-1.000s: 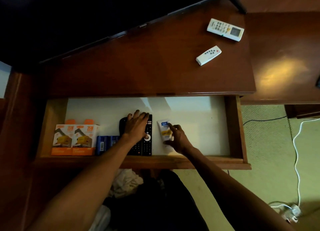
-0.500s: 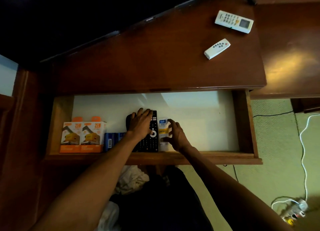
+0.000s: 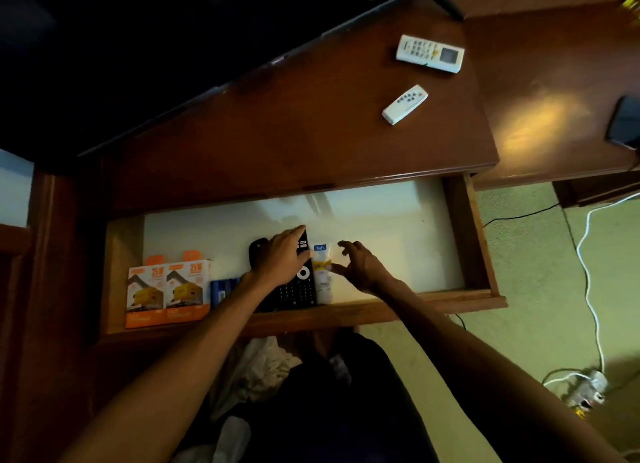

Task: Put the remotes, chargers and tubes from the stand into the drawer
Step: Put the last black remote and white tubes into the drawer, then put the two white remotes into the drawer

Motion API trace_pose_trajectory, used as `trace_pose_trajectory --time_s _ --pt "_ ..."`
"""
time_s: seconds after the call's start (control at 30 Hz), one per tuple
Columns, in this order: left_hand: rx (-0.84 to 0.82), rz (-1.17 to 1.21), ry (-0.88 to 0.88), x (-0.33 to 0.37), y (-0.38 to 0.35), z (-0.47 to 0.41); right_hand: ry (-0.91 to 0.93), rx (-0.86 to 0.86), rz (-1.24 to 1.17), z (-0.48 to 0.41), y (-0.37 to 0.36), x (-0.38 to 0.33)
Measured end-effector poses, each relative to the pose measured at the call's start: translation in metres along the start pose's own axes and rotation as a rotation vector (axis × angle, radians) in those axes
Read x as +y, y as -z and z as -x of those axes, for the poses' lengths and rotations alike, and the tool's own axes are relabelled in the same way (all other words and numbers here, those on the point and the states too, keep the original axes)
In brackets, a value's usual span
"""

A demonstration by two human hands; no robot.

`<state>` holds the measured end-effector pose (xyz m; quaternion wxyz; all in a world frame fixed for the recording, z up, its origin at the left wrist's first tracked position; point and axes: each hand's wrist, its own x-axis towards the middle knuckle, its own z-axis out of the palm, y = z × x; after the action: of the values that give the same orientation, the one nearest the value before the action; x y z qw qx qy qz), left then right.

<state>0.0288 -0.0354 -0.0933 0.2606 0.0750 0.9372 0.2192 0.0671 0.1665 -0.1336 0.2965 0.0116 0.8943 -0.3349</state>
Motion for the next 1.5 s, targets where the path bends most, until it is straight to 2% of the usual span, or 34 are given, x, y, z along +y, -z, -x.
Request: trace_pose_trajectory --time_s 0.2,0.4,0.63,0.8,0.93,1.1,1.27,1.37,1.5 --pt "0.143 0.124 -0.053 0.055 0.043 -0.011 0.000 0.213 0.030 0.019 0.081 0.004" --pt "0.240 0.240 -0.142 0.139 0.080 -0.085 0.079 0.511 0.037 -0.003 0.181 0.014" --pt "0.281 0.122 -0.104 0.226 0.091 -0.195 0.087 0.554 0.048 -0.070 0.324 0.035" --pt "0.226 0.177 -0.012 0.255 0.085 -0.251 0.065 0.567 0.102 -0.133 0.387 0.053" --pt "0.172 0.217 0.097 0.265 0.080 -0.277 0.004 0.523 0.143 -0.178 0.407 0.072" --pt "0.216 0.195 0.108 0.268 0.079 -0.288 -0.009 0.477 0.107 -0.204 0.401 0.088" --pt "0.301 0.180 0.087 0.266 0.086 -0.286 0.017 0.503 0.147 -0.209 0.394 0.097" --pt "0.351 0.185 0.057 0.261 0.095 -0.277 0.042 0.495 0.075 -0.203 0.395 0.095" --pt "0.427 0.186 0.022 0.251 0.113 -0.255 0.159 0.528 -0.149 -0.182 0.396 0.083"
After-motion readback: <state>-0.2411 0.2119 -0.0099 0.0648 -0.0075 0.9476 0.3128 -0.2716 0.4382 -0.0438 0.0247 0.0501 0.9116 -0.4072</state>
